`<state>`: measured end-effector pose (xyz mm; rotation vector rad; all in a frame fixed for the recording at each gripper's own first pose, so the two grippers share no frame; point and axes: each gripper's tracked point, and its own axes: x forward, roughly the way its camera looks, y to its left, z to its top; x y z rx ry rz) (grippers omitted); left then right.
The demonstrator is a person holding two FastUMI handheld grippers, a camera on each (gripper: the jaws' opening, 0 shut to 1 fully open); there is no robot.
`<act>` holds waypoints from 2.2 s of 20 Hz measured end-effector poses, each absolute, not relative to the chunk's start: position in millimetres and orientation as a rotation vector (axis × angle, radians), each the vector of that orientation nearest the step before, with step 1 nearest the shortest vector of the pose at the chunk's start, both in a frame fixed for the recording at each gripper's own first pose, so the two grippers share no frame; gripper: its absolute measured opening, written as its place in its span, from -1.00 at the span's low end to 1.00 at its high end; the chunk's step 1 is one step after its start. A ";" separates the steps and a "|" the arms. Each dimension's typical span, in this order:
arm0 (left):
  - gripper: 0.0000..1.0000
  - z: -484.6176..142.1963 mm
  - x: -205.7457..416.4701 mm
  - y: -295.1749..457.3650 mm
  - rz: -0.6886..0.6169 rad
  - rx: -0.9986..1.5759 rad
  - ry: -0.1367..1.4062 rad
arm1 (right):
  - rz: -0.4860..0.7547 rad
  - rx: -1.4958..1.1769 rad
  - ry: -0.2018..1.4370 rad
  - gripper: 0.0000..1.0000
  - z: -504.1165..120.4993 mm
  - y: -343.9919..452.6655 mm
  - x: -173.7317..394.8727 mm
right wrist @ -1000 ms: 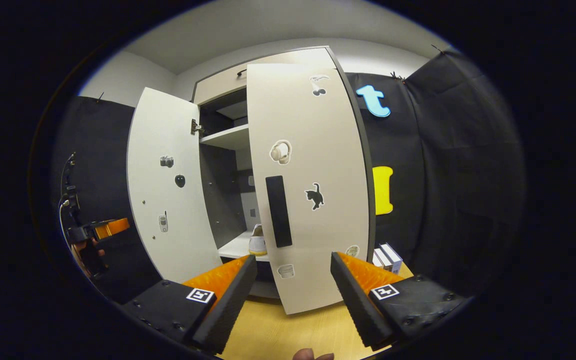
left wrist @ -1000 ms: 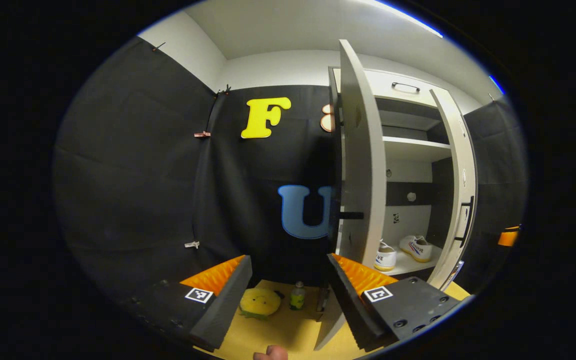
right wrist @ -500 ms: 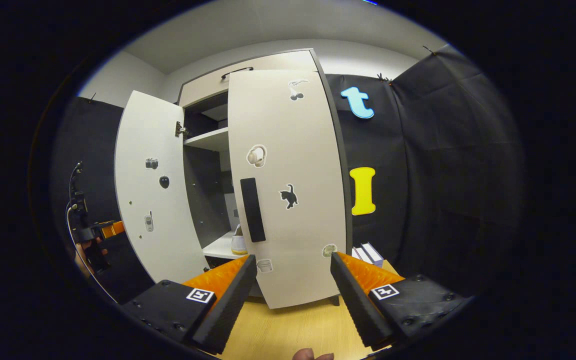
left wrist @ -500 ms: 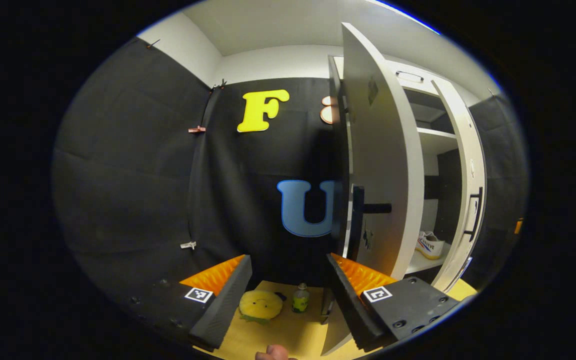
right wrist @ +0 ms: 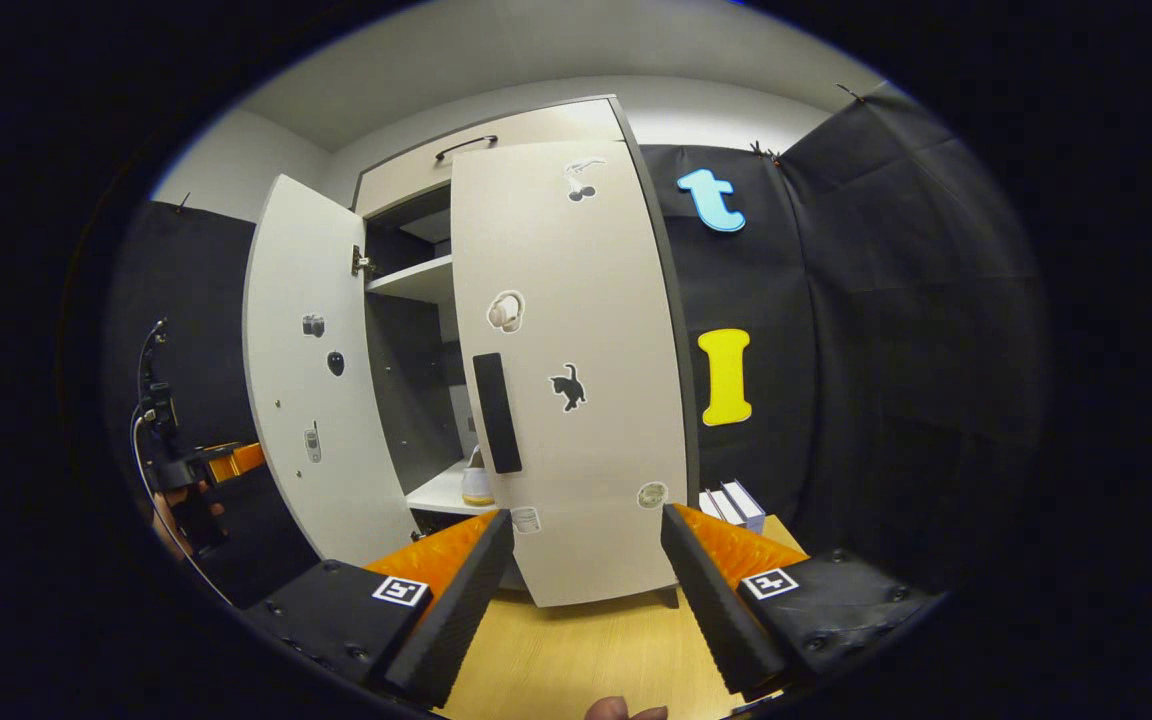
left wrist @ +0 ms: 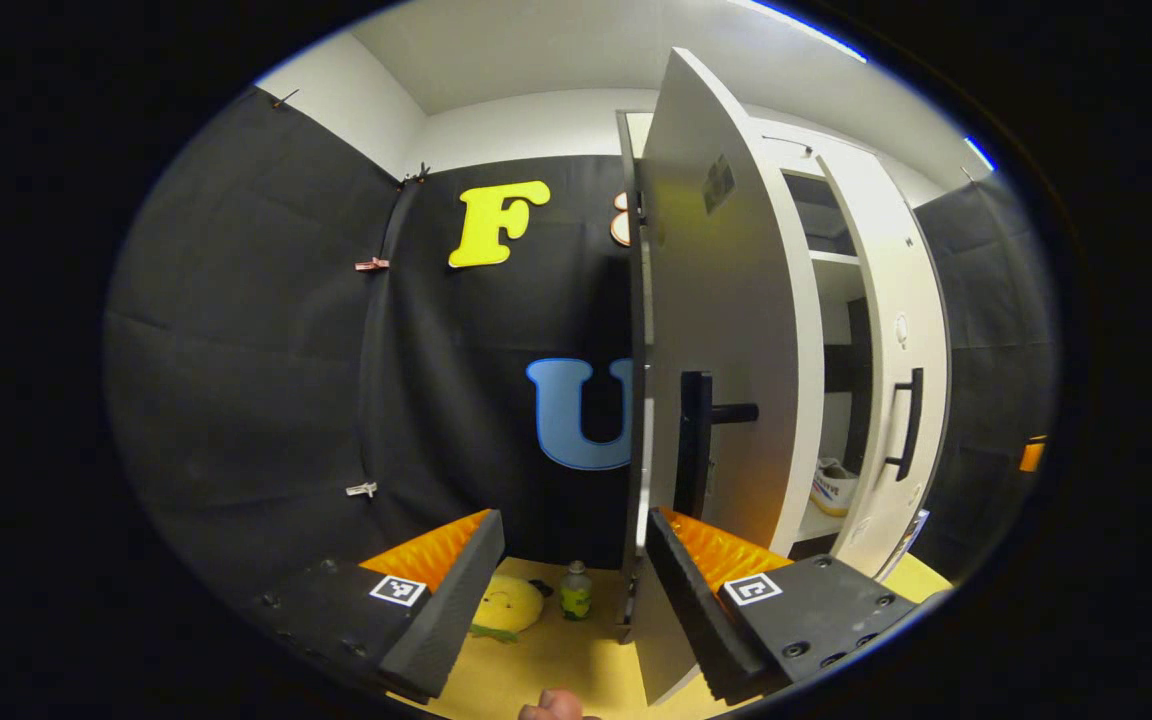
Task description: Grab one shoe with the right hand and put it into the shoe cabinet, grab the other shoe with the left hand and put it into the shoe cabinet; then close the right door with the right hand and the left door with the left hand.
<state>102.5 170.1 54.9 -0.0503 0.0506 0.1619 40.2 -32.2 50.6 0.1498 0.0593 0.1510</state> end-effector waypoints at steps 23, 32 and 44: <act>0.87 69.0 65.3 42.0 0.035 -0.059 0.035 | 0.169 0.089 0.000 0.95 78.2 -27.4 22.4; 0.87 69.2 40.5 27.9 0.002 -0.024 0.027 | 0.158 0.077 0.010 0.95 75.7 -0.8 27.1; 0.87 66.5 38.0 29.3 0.002 -0.018 0.031 | 0.164 0.057 0.013 0.95 69.0 15.6 26.6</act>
